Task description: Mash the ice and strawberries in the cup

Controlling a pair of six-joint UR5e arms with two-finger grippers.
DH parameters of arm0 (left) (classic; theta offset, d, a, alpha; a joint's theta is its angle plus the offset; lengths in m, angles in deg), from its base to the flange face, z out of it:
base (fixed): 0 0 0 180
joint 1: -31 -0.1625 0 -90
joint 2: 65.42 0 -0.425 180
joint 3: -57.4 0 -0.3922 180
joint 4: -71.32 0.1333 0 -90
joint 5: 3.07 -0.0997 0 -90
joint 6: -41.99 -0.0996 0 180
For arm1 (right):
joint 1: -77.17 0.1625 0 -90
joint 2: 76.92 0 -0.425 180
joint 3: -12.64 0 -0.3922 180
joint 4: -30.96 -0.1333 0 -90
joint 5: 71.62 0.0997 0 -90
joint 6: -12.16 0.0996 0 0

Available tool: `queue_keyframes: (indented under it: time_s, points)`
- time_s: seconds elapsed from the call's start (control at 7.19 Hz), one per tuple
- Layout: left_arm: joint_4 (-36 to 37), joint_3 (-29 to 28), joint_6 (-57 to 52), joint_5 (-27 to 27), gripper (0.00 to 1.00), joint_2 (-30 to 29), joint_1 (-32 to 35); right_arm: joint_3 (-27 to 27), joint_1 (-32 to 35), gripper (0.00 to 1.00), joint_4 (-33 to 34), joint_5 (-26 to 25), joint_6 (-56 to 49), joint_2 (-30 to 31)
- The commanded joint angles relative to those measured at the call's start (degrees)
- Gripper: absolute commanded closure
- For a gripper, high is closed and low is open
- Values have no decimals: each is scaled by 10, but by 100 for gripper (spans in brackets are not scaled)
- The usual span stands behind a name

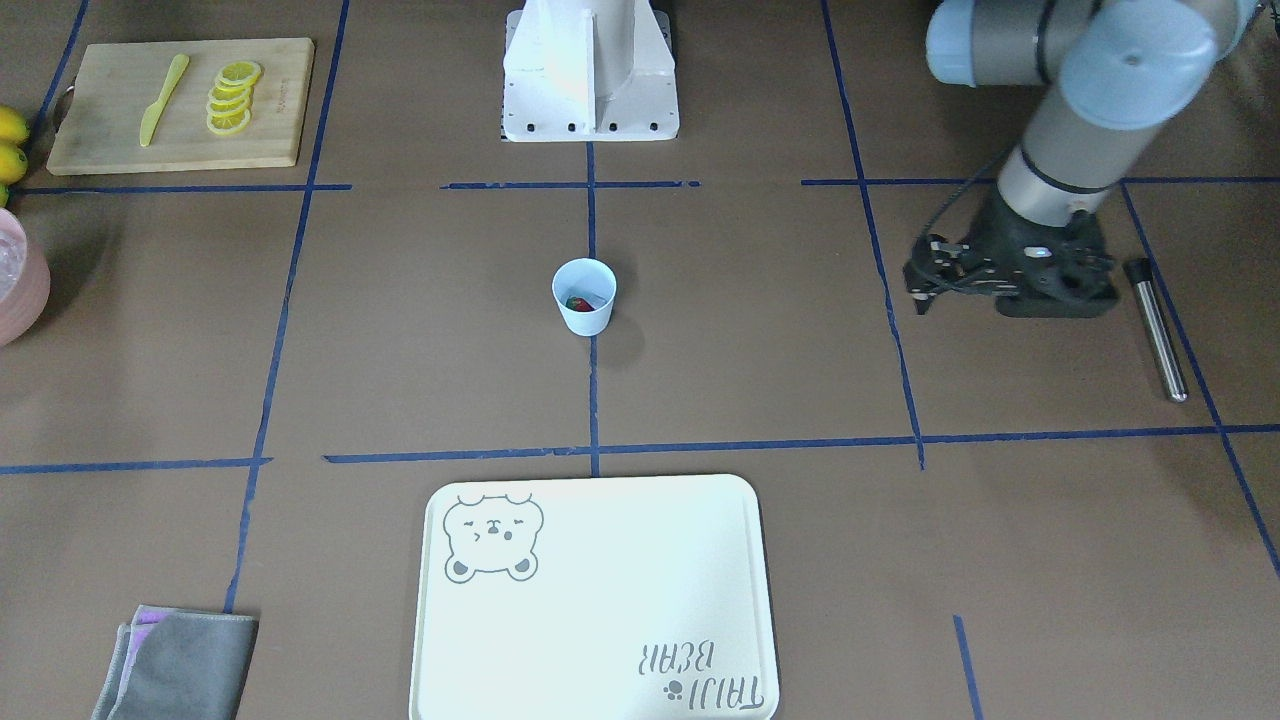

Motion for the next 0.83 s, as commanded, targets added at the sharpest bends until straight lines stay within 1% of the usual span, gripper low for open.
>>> queue_keyframes:
  time_s: [0.0,0.14,0.28,0.42,0.7]
  points:
    - [0,-38,-121,18,0,56,83,-26,12,0,-34,-1,1,25]
    - [-8,-80,-141,44,0,58,100,-26,13,0,-34,-2,3,28]
    - [-28,-114,-162,59,0,65,105,-26,13,0,-34,-2,5,28]
    - [-78,-152,-165,61,0,68,110,-26,13,0,-34,-2,7,27]
    - [-230,-232,-164,105,0,113,115,-26,13,0,-34,-2,7,27]
